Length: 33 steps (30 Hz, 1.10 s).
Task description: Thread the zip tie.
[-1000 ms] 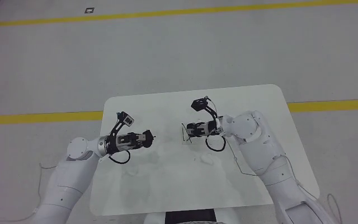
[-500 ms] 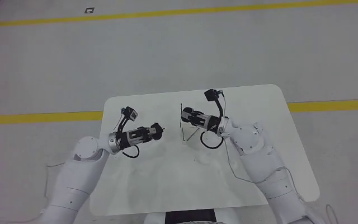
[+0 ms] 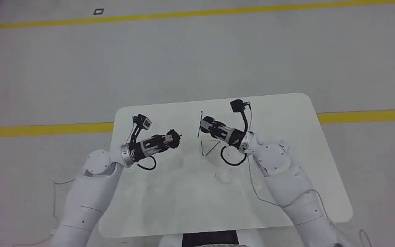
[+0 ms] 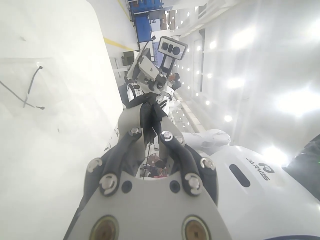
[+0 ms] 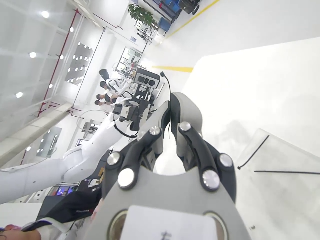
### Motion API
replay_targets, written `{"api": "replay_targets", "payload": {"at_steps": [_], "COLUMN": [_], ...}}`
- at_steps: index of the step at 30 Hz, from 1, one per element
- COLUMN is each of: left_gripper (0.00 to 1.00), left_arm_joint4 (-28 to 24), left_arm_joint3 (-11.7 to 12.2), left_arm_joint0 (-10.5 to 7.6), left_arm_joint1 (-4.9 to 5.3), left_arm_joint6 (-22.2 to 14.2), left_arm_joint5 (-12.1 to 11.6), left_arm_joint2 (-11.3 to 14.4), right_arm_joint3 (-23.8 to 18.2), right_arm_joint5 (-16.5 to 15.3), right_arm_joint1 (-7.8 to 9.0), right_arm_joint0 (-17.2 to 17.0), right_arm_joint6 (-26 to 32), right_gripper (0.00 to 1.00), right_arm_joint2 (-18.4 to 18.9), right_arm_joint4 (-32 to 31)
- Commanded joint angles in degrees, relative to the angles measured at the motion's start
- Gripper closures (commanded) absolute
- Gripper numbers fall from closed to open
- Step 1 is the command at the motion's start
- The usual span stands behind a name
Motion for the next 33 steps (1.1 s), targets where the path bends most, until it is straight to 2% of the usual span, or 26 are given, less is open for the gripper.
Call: {"api": "replay_targets", "payload": {"at_steps": [1, 3, 6, 12, 14, 18, 20, 30, 33], "left_gripper": [1.00, 1.00, 1.00, 1.00, 1.00, 1.00, 1.00, 1.00, 1.00], "left_arm_joint4": [-0.15, -0.75, -5.01, -10.50, -10.44, -11.77, -11.80, -11.80, -11.80], "left_arm_joint3": [0.09, 1.02, 3.91, 11.89, 14.52, 18.38, 18.91, 18.91, 18.91], "left_arm_joint0": [0.26, 0.34, -0.37, -4.80, -6.61, -9.07, -9.78, -9.78, -9.78], "left_arm_joint1": [-0.12, -0.29, -0.72, -1.29, -1.31, -1.33, -1.33, -1.33, -1.33], "left_arm_joint6": [1.94, 2.32, 0.13, -9.37, -12.74, -15.77, -16.13, -16.13, -16.13], "left_arm_joint5": [0.04, -0.01, 0.14, 0.94, 0.70, -0.01, -0.01, -0.01, -0.01], "left_arm_joint2": [0.54, 1.65, 3.62, 6.84, 7.54, 7.71, 8.10, 8.10, 8.10], "right_arm_joint3": [-0.53, -0.71, -0.36, 0.20, 0.19, 0.36, 0.36, 0.36, -0.81], "right_arm_joint5": [-0.05, -0.35, -1.08, -0.66, -0.70, -1.21, -1.21, -1.21, 0.92], "right_arm_joint1": [-0.13, -0.27, -0.61, -1.01, -1.03, -0.84, -0.84, -0.84, -0.84], "right_arm_joint0": [-0.40, -1.00, -2.15, -3.87, -4.28, -4.27, -4.27, -4.27, -4.89], "right_arm_joint6": [-2.10, -6.27, -11.98, -20.12, -21.16, -20.36, -20.36, -20.36, -23.29], "right_gripper": [1.00, 1.00, 1.00, 1.00, 1.00, 1.00, 1.00, 1.00, 1.00], "right_arm_joint2": [-0.50, -0.99, -2.64, -5.07, -5.24, -5.09, -5.09, -5.09, -5.26], "right_arm_joint4": [1.64, 0.62, -0.38, -4.14, -3.96, -4.13, -4.13, -4.13, -7.38]}}
